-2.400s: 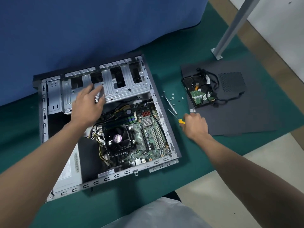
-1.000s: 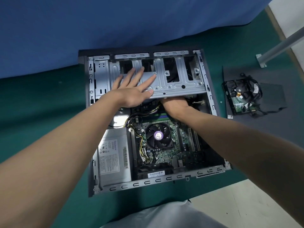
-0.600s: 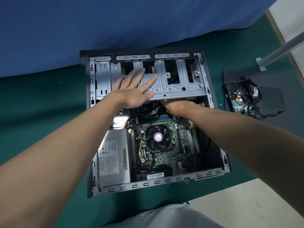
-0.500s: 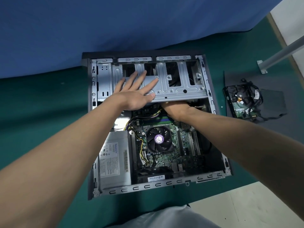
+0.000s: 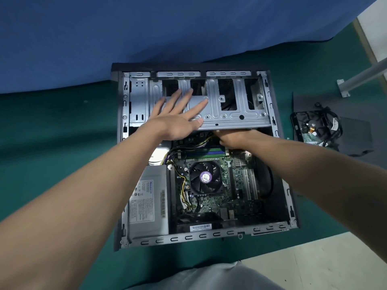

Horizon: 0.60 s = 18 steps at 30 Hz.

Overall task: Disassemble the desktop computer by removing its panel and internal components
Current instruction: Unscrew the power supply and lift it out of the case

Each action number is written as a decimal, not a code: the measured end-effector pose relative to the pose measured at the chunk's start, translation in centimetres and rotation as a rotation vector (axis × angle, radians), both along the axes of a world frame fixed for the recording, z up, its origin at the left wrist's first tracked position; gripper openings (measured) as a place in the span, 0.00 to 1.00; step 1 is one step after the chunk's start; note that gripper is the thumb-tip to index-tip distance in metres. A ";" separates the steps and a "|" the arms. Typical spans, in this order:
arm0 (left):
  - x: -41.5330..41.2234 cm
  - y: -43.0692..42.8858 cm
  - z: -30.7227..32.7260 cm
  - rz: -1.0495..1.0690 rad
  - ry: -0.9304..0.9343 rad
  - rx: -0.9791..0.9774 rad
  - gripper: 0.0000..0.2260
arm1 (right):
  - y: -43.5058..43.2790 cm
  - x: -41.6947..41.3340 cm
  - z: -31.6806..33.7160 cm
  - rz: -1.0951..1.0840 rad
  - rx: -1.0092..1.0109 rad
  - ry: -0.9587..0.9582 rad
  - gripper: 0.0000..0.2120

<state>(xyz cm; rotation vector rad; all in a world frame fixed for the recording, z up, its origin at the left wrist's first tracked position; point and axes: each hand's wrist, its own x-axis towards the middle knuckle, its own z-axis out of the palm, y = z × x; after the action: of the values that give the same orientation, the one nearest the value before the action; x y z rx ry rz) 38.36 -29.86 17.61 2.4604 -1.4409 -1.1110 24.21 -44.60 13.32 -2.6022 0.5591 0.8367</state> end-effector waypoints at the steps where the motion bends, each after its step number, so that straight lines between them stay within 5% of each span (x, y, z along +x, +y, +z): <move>1: 0.0 0.0 0.0 -0.002 -0.003 0.001 0.22 | -0.2 -0.2 -0.5 0.010 -0.011 0.003 0.17; 7: 0.0 0.0 -0.2 -0.004 -0.008 0.004 0.22 | 1.6 -1.3 -2.6 -0.015 -0.141 -0.165 0.18; 11: 0.1 0.0 -0.4 -0.002 -0.005 -0.003 0.22 | -0.7 -0.8 -1.1 0.051 -0.010 -0.042 0.15; 18: 0.1 0.0 -0.4 -0.005 -0.016 0.001 0.22 | 1.8 -1.1 -3.0 0.000 -0.107 -0.079 0.14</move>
<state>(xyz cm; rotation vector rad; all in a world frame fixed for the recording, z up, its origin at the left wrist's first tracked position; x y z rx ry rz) 38.42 -29.83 17.25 2.4732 -1.4522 -1.0954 23.13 -42.80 10.31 -2.7182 0.5969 0.7194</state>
